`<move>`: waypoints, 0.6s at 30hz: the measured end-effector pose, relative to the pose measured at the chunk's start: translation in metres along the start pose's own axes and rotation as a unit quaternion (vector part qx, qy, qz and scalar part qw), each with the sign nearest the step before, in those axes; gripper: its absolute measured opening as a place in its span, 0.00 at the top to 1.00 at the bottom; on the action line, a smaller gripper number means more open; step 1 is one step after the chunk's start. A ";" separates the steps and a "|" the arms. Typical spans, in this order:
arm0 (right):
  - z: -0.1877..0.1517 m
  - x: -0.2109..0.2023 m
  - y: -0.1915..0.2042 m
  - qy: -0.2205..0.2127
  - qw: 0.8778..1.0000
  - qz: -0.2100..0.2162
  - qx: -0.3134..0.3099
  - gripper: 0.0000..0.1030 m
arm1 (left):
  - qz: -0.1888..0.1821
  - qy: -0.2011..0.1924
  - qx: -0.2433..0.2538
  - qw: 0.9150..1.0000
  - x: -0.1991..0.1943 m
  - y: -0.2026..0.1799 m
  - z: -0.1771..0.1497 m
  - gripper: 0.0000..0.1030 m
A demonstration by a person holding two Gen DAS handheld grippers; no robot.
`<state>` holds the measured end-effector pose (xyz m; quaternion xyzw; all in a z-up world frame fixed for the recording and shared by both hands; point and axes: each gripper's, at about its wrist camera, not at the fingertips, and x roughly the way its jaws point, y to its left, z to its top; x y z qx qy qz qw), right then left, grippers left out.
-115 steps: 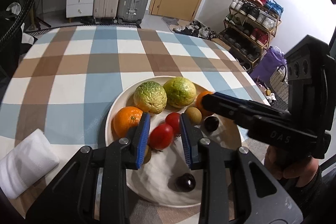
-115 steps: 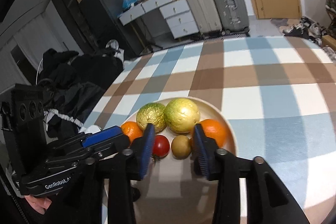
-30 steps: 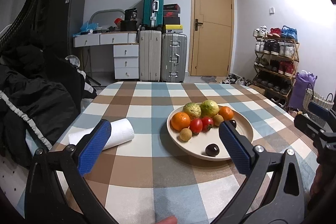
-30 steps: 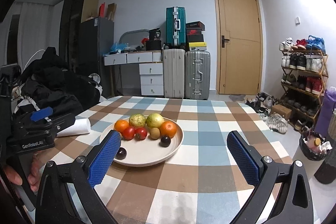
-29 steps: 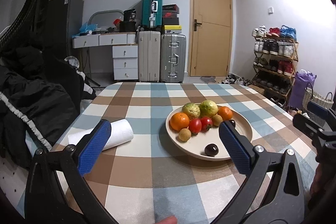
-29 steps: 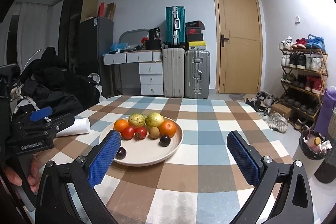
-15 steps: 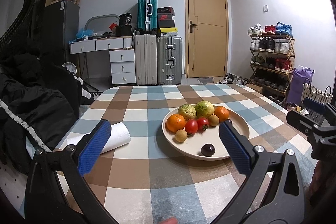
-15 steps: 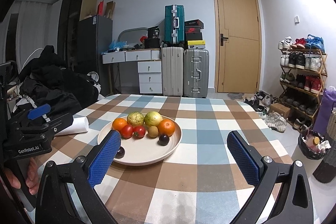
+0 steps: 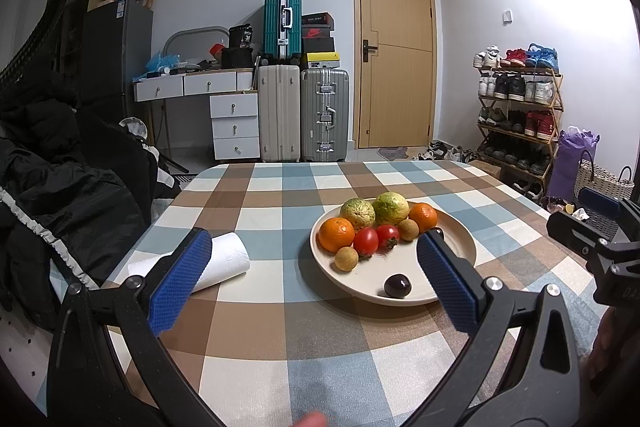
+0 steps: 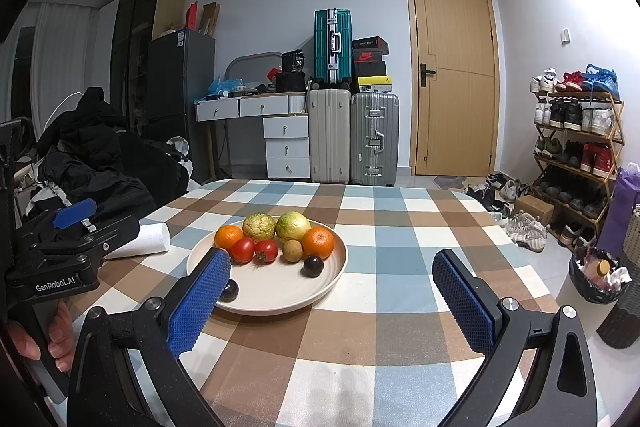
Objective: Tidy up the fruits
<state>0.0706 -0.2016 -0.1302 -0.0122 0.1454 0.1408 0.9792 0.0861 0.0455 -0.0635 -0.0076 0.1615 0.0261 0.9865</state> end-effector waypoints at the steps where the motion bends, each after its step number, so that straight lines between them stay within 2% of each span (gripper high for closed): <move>1: 0.000 0.000 0.000 0.000 1.000 0.000 0.000 0.00 | 0.000 0.000 0.000 1.000 0.001 0.001 0.000 0.00; 18: 0.000 0.000 0.000 0.000 1.000 0.000 0.000 0.00 | 0.000 0.000 0.000 1.000 0.000 0.000 0.000 0.00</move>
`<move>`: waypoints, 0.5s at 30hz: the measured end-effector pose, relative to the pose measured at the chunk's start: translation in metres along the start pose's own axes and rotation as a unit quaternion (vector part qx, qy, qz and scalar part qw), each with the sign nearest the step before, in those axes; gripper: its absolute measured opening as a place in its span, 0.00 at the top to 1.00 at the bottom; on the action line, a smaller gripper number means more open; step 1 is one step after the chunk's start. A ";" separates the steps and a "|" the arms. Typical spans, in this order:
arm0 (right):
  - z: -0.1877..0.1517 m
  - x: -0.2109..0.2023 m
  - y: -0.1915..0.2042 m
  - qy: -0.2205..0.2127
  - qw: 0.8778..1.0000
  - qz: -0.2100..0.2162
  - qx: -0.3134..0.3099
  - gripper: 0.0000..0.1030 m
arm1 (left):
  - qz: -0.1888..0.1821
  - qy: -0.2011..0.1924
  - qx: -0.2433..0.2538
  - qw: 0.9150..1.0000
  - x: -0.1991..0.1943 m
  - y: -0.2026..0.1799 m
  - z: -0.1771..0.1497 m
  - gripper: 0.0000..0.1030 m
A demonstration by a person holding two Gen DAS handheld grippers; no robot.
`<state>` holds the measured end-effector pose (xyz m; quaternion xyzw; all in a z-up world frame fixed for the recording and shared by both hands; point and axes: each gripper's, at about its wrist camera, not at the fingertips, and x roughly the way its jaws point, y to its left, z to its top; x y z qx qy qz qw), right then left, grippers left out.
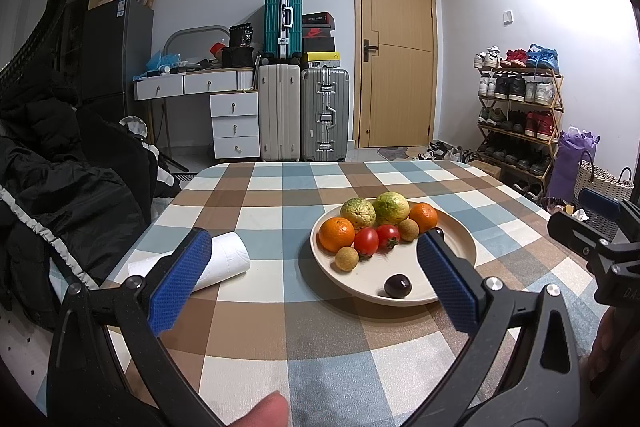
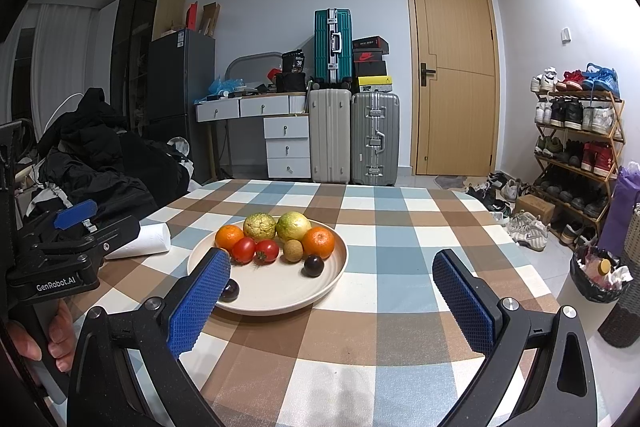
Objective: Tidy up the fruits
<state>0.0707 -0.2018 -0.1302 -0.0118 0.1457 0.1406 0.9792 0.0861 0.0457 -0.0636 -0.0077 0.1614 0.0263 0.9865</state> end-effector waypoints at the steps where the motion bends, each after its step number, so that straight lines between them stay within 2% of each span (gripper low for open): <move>1: 0.000 0.000 0.000 0.000 1.000 0.000 0.000 0.00 | 0.000 0.000 0.000 1.000 0.001 0.001 0.000 0.00; 15: 0.000 0.000 0.000 0.000 1.000 0.000 0.000 0.00 | 0.000 0.000 0.000 1.000 0.000 0.000 0.000 0.00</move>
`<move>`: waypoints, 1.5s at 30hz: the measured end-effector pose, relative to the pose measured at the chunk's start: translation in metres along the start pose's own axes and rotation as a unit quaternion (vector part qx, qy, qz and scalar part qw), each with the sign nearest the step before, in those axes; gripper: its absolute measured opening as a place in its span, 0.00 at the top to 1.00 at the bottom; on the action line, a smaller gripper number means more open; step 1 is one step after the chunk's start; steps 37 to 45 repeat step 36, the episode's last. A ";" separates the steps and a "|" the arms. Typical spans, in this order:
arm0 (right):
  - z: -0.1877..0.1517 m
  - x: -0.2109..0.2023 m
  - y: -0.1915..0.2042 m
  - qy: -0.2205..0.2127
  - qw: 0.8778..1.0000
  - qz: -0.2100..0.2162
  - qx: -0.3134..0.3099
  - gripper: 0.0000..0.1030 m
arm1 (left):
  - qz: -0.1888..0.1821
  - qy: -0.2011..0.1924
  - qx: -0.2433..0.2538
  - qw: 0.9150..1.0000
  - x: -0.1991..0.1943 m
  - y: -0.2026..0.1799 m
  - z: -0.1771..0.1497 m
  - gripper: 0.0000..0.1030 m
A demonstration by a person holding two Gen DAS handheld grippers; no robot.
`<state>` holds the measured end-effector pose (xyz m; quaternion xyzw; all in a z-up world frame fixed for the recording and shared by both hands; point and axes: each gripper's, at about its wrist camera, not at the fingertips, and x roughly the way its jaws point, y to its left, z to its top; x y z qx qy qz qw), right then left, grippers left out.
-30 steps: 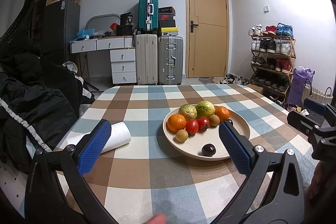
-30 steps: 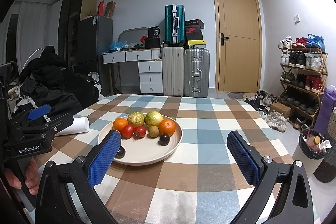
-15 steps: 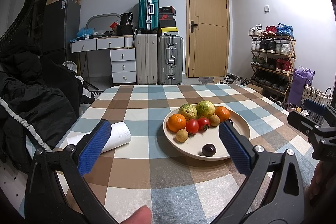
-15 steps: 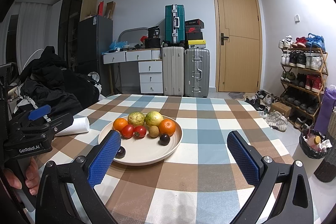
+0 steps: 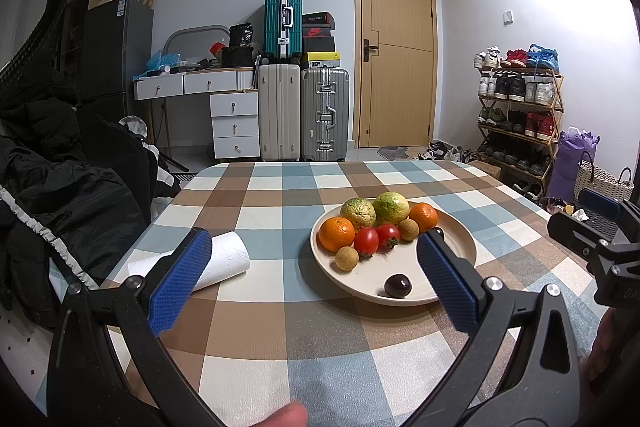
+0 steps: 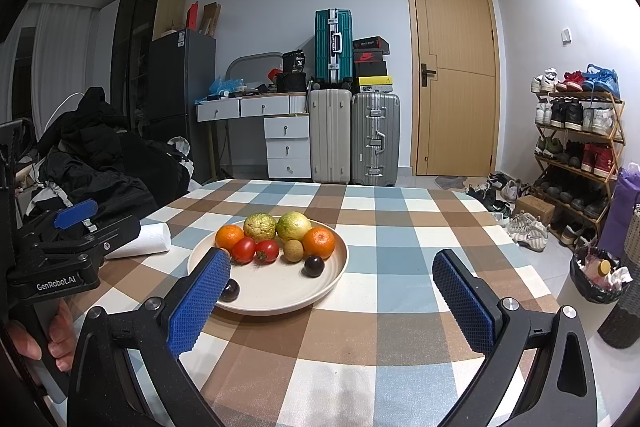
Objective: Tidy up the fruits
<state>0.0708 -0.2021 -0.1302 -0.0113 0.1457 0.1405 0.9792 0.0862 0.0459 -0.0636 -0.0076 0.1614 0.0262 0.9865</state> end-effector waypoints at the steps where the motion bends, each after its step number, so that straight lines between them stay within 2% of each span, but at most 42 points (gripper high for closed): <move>1: 0.000 0.000 0.000 0.000 1.000 0.000 0.000 0.00 | 0.000 0.000 0.000 1.000 0.000 0.000 0.000 0.00; 45: 0.000 0.000 -0.001 0.000 1.000 0.000 0.000 0.00 | -0.001 0.000 0.000 1.000 0.000 0.001 0.000 0.00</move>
